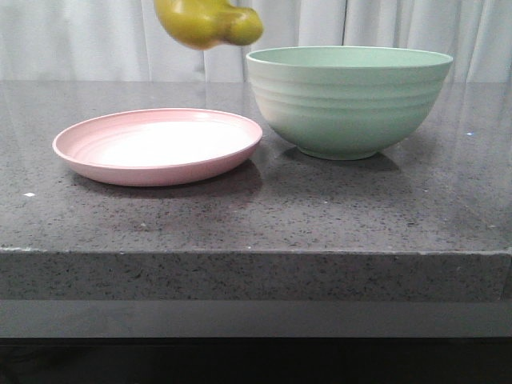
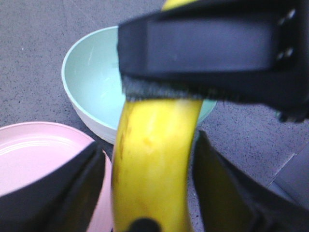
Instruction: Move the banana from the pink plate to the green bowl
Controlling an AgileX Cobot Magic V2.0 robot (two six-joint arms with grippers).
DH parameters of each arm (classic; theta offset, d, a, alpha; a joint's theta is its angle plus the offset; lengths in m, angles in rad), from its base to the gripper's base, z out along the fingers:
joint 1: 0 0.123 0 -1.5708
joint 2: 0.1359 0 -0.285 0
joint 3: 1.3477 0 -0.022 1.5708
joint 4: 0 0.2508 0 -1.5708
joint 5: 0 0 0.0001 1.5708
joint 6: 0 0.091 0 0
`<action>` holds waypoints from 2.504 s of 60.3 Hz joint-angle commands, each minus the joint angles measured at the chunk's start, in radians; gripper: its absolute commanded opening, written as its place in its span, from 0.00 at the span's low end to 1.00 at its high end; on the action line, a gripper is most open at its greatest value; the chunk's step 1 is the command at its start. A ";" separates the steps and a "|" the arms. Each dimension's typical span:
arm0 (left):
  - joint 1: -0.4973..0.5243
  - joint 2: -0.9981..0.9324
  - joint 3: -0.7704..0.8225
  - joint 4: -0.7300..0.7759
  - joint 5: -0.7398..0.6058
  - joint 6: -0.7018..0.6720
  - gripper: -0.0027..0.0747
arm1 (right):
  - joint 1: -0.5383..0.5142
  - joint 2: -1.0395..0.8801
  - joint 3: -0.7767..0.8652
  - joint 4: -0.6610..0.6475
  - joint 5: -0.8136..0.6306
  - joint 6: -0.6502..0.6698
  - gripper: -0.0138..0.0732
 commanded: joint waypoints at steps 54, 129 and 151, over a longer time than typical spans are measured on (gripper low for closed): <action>-0.009 -0.027 -0.031 -0.001 -0.071 -0.004 0.73 | -0.285 0.205 -0.281 -0.129 -0.114 -0.403 0.31; -0.009 -0.027 -0.031 -0.001 -0.068 -0.004 0.56 | -0.285 0.288 -0.282 -0.144 0.000 -0.479 0.80; -0.007 -0.027 -0.031 0.006 -0.077 -0.004 0.01 | -0.285 0.134 -0.276 -0.145 0.104 -0.479 0.10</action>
